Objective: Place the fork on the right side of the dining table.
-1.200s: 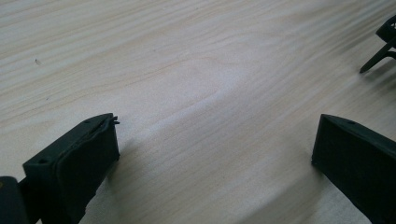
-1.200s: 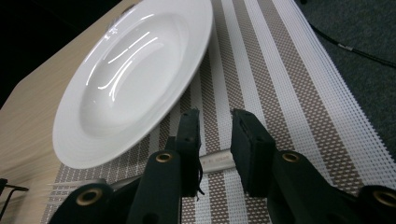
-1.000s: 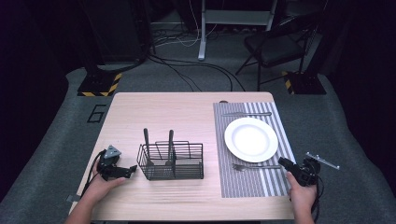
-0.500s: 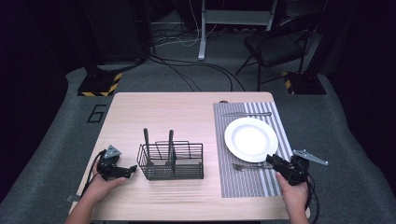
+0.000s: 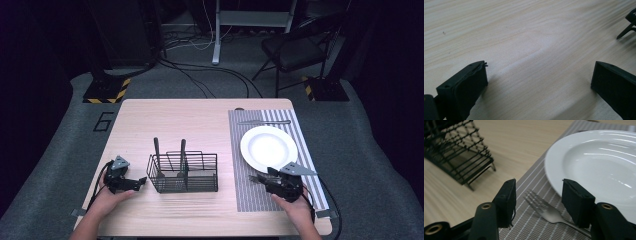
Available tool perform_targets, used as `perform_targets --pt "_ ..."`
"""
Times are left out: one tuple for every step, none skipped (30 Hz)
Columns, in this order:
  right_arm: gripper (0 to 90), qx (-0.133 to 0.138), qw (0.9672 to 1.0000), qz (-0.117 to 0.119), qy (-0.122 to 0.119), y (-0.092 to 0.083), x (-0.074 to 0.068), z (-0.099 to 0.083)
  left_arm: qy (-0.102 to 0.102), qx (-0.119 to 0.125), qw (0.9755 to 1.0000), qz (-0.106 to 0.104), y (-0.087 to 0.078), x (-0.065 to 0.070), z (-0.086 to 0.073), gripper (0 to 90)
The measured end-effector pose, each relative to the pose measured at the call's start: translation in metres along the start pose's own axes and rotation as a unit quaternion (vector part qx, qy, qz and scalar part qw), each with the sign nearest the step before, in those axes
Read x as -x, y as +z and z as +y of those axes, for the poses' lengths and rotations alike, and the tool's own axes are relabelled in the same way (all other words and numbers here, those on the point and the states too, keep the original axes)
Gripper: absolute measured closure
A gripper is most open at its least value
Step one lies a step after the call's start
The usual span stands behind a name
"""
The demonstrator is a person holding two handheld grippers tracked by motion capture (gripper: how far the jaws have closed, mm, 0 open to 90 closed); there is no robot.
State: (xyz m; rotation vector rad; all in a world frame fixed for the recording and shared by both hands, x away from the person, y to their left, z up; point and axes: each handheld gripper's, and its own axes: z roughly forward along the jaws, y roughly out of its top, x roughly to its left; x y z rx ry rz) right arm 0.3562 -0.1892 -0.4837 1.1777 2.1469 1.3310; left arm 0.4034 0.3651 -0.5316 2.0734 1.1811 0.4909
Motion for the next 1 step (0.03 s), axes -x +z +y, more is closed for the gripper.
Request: perform_targets --pt "43.0 -0.006 0.9999 0.005 -0.014 0.0041 -0.0034 -0.0012 0.000 0.000 1.0000 0.000 0.0000 0.0000 0.0000 0.2"
